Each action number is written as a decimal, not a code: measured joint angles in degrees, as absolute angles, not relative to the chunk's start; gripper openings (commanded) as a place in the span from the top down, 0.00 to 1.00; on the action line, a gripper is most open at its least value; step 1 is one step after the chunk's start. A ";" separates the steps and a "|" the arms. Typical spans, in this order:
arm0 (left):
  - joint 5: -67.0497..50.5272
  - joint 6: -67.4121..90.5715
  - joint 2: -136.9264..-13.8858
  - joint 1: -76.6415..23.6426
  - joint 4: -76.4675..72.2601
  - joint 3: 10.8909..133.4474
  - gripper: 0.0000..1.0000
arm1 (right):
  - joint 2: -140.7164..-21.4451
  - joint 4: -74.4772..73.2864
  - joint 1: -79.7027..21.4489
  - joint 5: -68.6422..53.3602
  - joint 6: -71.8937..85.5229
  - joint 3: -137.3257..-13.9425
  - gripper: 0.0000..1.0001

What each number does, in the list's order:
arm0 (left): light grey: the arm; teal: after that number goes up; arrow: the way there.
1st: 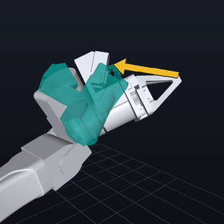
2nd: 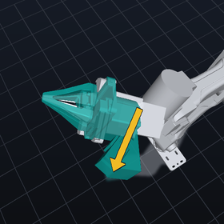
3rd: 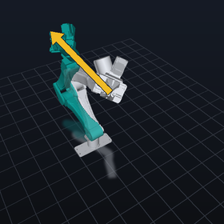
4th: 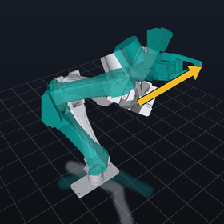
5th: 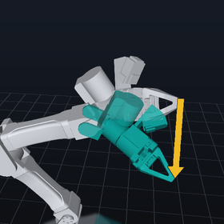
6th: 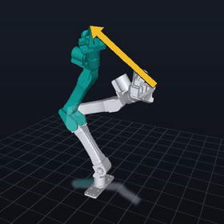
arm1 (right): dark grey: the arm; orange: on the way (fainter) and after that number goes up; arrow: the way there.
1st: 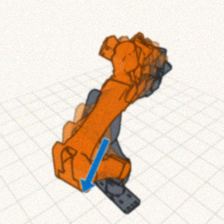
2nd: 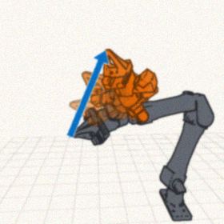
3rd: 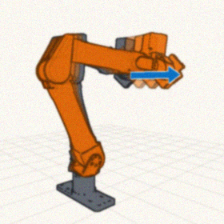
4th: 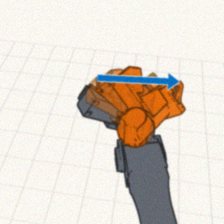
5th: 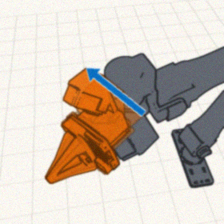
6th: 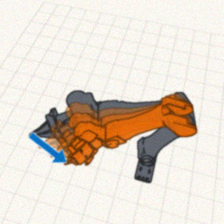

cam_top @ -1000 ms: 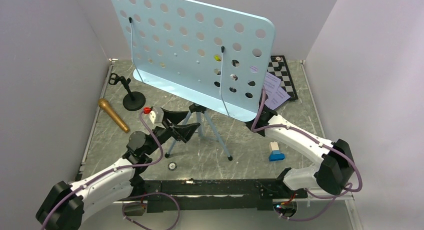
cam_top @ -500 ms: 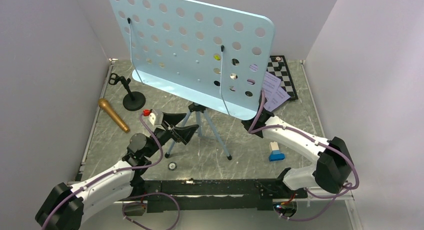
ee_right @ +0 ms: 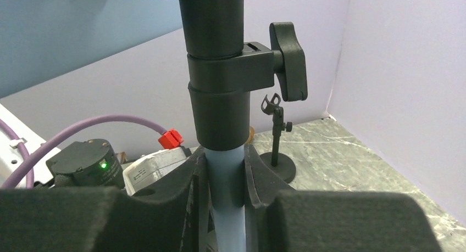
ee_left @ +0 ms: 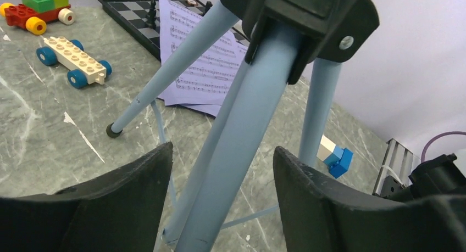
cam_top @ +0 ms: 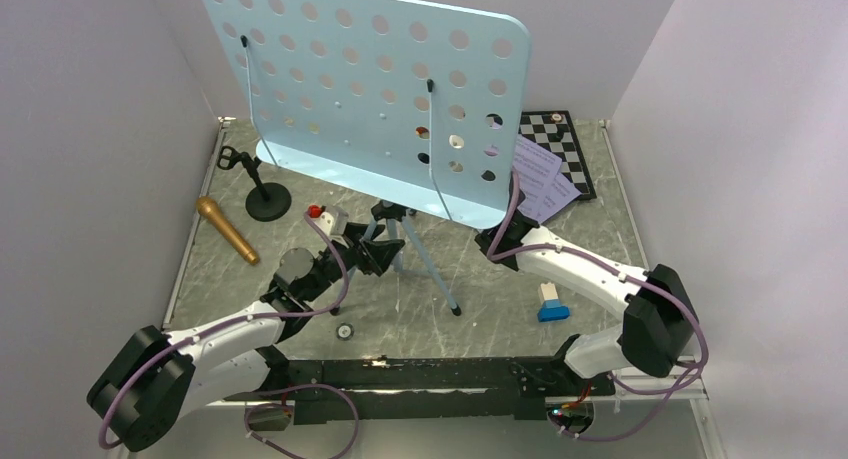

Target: Pack up the instrument practice props

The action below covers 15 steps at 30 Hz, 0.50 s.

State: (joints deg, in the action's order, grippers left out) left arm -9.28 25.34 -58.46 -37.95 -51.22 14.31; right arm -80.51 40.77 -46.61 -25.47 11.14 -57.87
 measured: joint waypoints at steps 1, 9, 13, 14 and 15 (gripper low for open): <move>-9.04 25.12 -58.50 -37.95 -51.29 14.31 0.42 | -80.73 40.73 -46.72 -25.32 11.14 -58.22 1.00; -6.70 22.41 -59.29 -38.13 -50.98 15.25 1.00 | -81.76 41.50 -47.00 -24.03 11.81 -59.29 1.00; -5.23 19.68 -56.75 -39.03 -44.71 16.69 1.00 | -81.30 42.13 -47.44 -23.70 12.05 -58.61 1.00; -4.82 18.90 -55.59 -39.29 -42.44 17.08 1.00 | -81.01 42.57 -47.75 -23.62 12.21 -58.02 1.00; -4.51 18.20 -54.39 -39.53 -40.38 17.39 1.00 | -80.66 43.00 -48.14 -23.62 12.29 -57.36 1.00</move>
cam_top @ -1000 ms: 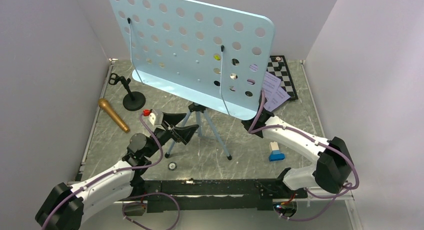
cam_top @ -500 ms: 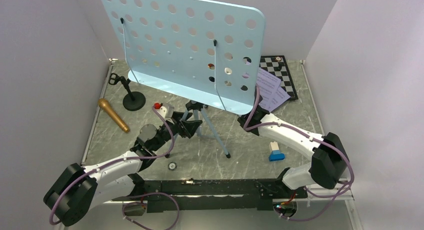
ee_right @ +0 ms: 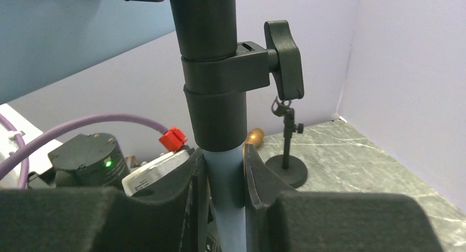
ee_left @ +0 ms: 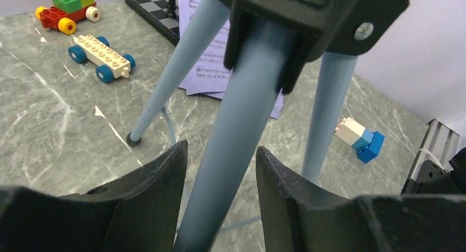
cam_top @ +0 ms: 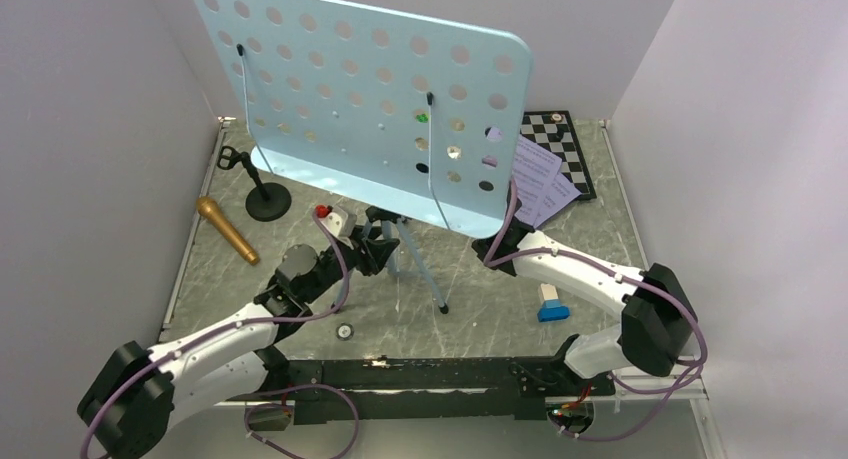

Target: Pack up the instrument practice props

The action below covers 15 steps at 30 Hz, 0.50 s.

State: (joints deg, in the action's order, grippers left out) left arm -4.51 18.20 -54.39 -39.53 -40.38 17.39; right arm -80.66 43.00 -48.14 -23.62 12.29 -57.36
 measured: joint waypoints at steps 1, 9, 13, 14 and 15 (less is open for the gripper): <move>-4.38 17.56 -52.84 -39.79 -37.74 17.78 1.00 | -80.34 43.48 -48.62 -23.64 12.56 -56.66 1.00; -4.54 11.07 -40.27 -41.71 -25.36 21.65 1.00 | -79.81 47.72 -53.25 -20.91 13.54 -53.76 1.00; -4.51 9.72 -38.24 -42.19 -24.32 20.80 0.92 | -80.07 49.58 -54.28 -19.64 13.58 -52.95 1.00; -4.51 10.04 -38.02 -42.24 -24.99 20.27 0.88 | -80.03 49.80 -54.39 -19.51 13.61 -52.77 1.00; -4.47 10.24 -37.91 -42.26 -25.61 19.88 0.83 | -80.03 49.93 -54.48 -19.35 13.58 -52.69 1.00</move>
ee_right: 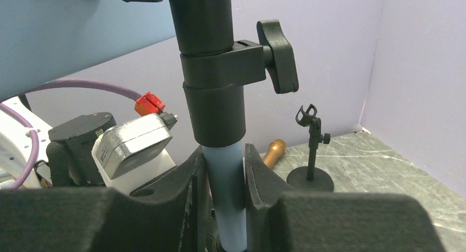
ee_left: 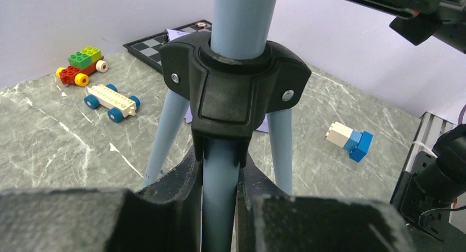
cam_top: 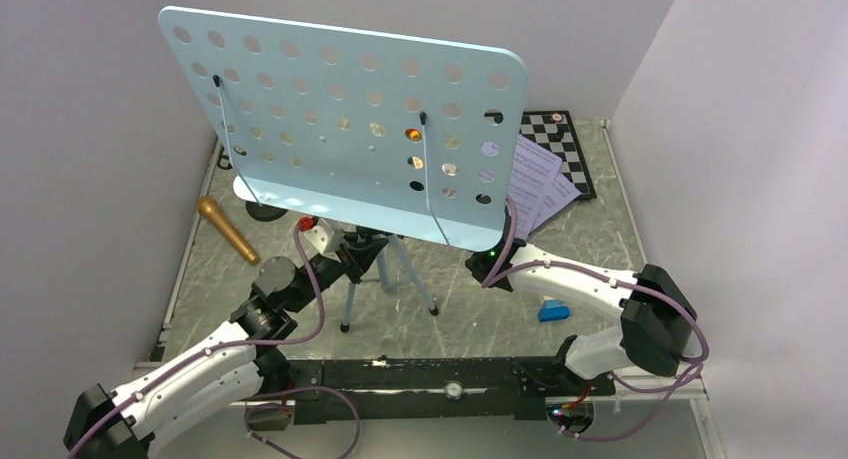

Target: Pack up the instrument practice props

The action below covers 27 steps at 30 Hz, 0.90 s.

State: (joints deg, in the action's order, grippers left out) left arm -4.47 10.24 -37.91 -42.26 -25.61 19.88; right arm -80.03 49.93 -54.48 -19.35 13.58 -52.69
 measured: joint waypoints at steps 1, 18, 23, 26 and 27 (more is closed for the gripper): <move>-4.47 10.44 -37.71 -42.26 -26.59 19.27 0.80 | -79.99 50.11 -54.54 -19.29 13.58 -52.53 1.00; -0.89 17.12 -31.35 -42.17 -24.71 15.81 0.20 | -76.69 47.55 -55.92 -19.07 13.10 -50.65 1.00; 1.06 18.94 -25.65 -41.98 -22.98 12.84 0.01 | -74.54 47.55 -55.48 -19.40 13.47 -48.56 1.00; 0.95 20.80 -22.57 -41.93 -25.26 9.32 0.01 | -73.45 49.12 -54.68 -19.84 14.28 -46.68 1.00; 0.64 21.45 -22.37 -41.91 -27.20 7.99 0.01 | -73.25 49.76 -54.41 -19.97 14.63 -46.17 1.00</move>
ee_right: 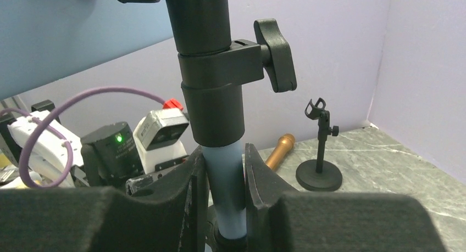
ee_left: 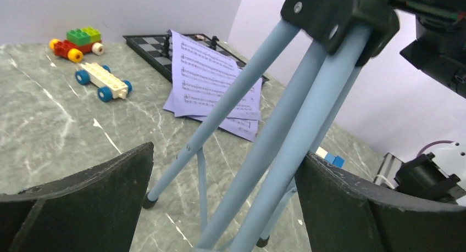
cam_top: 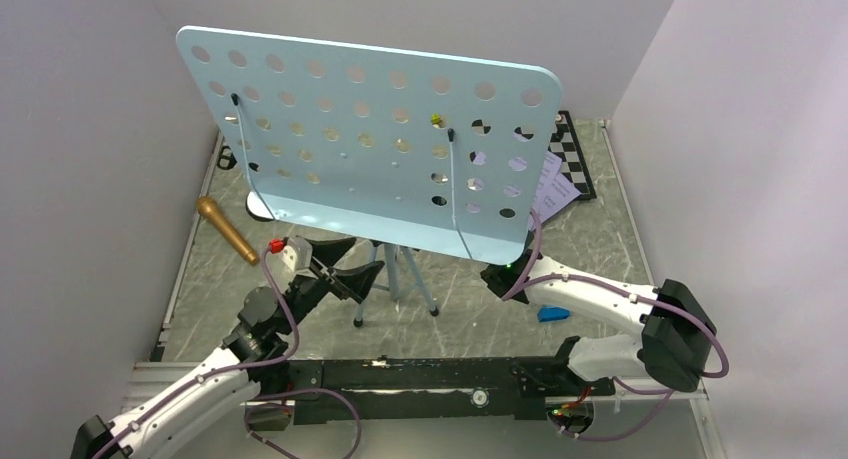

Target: Pack up the instrument practice props

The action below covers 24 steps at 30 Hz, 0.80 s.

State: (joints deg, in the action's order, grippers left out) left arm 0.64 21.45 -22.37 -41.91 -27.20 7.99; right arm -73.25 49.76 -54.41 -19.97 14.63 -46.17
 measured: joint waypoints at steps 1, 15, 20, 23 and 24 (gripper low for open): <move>0.30 22.20 -22.68 -41.85 -29.10 6.85 0.01 | -73.12 50.41 -54.17 -20.05 14.92 -45.74 1.00; -4.80 25.39 -49.10 -41.34 -51.62 6.13 0.01 | -73.43 54.89 -51.94 -21.08 17.08 -43.83 1.00; -6.24 25.17 -57.76 -41.34 -56.80 8.99 0.03 | -73.87 56.14 -49.63 -23.07 18.83 -43.55 1.00; -6.55 24.64 -61.80 -41.34 -58.28 11.49 0.14 | -74.17 56.27 -48.51 -23.55 19.09 -43.62 1.00; -6.61 24.40 -63.02 -41.34 -58.89 12.27 0.17 | -74.32 56.31 -48.23 -23.62 19.09 -43.70 1.00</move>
State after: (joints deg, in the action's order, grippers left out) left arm -6.61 24.40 -63.02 -41.34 -58.89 12.27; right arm -74.32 56.31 -48.23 -23.62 19.09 -43.70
